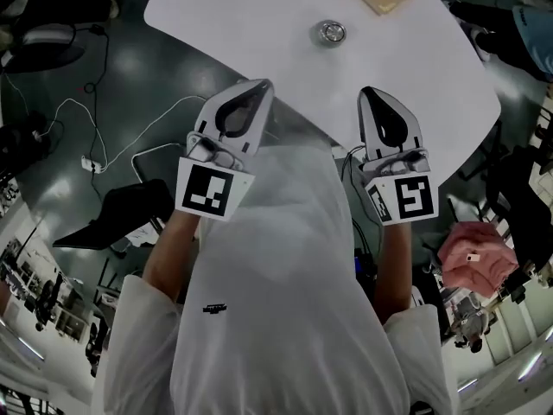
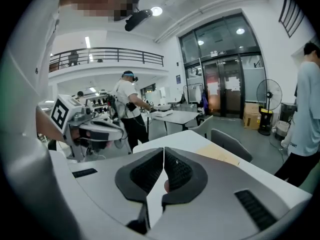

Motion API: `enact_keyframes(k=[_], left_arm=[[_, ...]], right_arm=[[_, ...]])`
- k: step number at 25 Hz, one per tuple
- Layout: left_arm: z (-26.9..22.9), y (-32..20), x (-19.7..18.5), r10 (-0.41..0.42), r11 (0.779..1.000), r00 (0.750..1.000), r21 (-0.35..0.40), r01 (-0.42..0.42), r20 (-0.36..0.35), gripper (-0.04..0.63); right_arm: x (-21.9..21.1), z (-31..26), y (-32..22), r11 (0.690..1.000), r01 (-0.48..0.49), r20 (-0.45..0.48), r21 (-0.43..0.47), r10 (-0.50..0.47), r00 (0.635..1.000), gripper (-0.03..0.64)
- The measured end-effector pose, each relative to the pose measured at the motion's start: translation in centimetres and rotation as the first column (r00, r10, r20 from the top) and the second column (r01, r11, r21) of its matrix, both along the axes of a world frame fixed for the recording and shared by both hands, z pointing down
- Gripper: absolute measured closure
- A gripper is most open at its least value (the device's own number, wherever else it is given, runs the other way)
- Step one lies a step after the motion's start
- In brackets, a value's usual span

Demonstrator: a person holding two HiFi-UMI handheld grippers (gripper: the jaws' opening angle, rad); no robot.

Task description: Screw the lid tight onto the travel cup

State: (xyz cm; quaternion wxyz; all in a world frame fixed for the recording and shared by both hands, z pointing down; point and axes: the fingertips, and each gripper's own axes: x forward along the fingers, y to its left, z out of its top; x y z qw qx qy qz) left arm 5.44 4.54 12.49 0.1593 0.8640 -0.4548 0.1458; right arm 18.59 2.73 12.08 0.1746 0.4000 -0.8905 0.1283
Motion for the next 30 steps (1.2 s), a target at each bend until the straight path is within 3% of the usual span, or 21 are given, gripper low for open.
enact_keyframes(k=[4, 7, 11, 15, 16, 21, 22, 30], left_arm=[[2.9, -1.4, 1.3, 0.006, 1.0, 1.0, -0.03, -0.005, 0.006, 0.594], [5.0, -2.6, 2.2, 0.023, 1.0, 1.0, -0.004, -0.023, 0.004, 0.594], [8.1, -2.8, 3.0, 0.076, 0.997, 0.996, 0.011, -0.076, 0.045, 0.594], [11.3, -3.4, 3.7, 0.118, 0.993, 0.992, 0.006, -0.118, 0.041, 0.581], [12.1, -3.5, 3.9, 0.131, 0.991, 0.99, 0.007, -0.131, 0.049, 0.515], [16.3, -4.4, 5.7, 0.226, 0.972, 0.967, 0.039, -0.231, 0.116, 0.382], [17.1, -4.6, 6.3, 0.248, 0.965, 0.961, 0.053, -0.256, 0.124, 0.325], [21.0, -7.0, 9.1, 0.338, 0.924, 0.921, 0.116, -0.364, 0.191, 0.245]], right_arm=[[-0.4, 1.2, -1.3, 0.994, 0.107, -0.056, -0.012, -0.108, 0.993, 0.615], [-0.7, 2.7, -2.4, 0.982, 0.186, -0.11, -0.019, -0.187, 0.976, 0.615], [-1.3, 4.2, -3.0, 0.976, 0.205, -0.098, -0.069, -0.211, 0.973, 0.615], [-1.9, 5.9, -3.5, 0.966, 0.249, -0.132, -0.075, -0.257, 0.957, 0.615], [-2.0, 6.2, -3.7, 0.963, 0.259, -0.139, -0.077, -0.268, 0.953, 0.615], [-1.6, 8.0, -5.2, 0.947, 0.312, -0.182, -0.082, -0.322, 0.929, 0.615], [-1.5, 8.4, -5.5, 0.942, 0.326, -0.188, -0.084, -0.337, 0.923, 0.615], [-1.9, 10.7, -6.8, 0.88, 0.464, -0.277, -0.102, -0.473, 0.836, 0.594]])
